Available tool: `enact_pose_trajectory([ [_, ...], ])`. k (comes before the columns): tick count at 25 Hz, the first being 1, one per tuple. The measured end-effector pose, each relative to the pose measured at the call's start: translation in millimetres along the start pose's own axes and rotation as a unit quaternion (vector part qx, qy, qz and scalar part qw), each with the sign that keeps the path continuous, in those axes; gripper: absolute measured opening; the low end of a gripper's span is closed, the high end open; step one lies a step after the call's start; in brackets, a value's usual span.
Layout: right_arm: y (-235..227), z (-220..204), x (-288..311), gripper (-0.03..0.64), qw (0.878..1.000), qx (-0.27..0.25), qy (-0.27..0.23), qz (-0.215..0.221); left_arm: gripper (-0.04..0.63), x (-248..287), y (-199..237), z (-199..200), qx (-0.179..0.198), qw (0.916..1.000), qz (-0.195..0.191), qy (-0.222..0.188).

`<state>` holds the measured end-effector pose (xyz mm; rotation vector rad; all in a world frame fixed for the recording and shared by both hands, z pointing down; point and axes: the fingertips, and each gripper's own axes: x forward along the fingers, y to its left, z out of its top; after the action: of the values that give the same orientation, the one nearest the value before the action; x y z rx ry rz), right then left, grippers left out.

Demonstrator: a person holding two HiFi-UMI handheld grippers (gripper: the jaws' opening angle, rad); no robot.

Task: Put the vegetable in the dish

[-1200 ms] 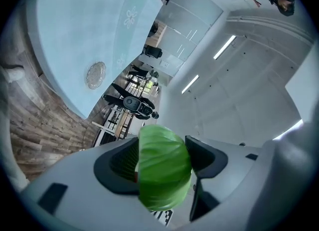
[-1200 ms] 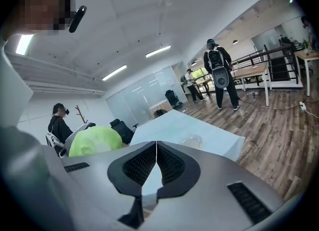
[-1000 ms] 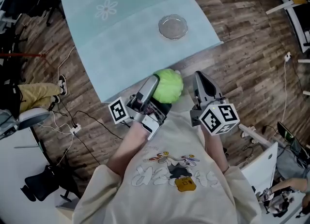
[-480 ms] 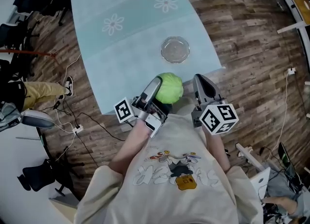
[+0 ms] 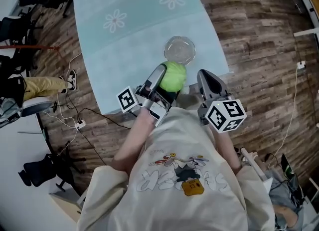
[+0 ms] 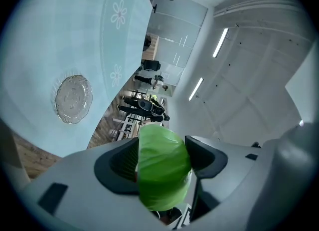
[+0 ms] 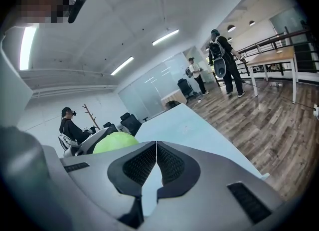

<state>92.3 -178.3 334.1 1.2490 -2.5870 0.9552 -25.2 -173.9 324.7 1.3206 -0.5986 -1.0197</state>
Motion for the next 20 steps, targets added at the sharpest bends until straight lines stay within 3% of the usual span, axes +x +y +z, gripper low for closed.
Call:
enact_pose_trajectory([
  [13, -41, -28, 42, 0.025, 0.998, 0.033, 0.041, -0.017, 0.295, 28, 61, 30, -0.001, 0.9992, 0.038, 0.012],
  [20, -55, -55, 76, 0.025, 0.999, 0.047, 0.014, 0.001, 0.196, 44, 117, 55, 0.002, 0.9988, 0.049, 0.007],
])
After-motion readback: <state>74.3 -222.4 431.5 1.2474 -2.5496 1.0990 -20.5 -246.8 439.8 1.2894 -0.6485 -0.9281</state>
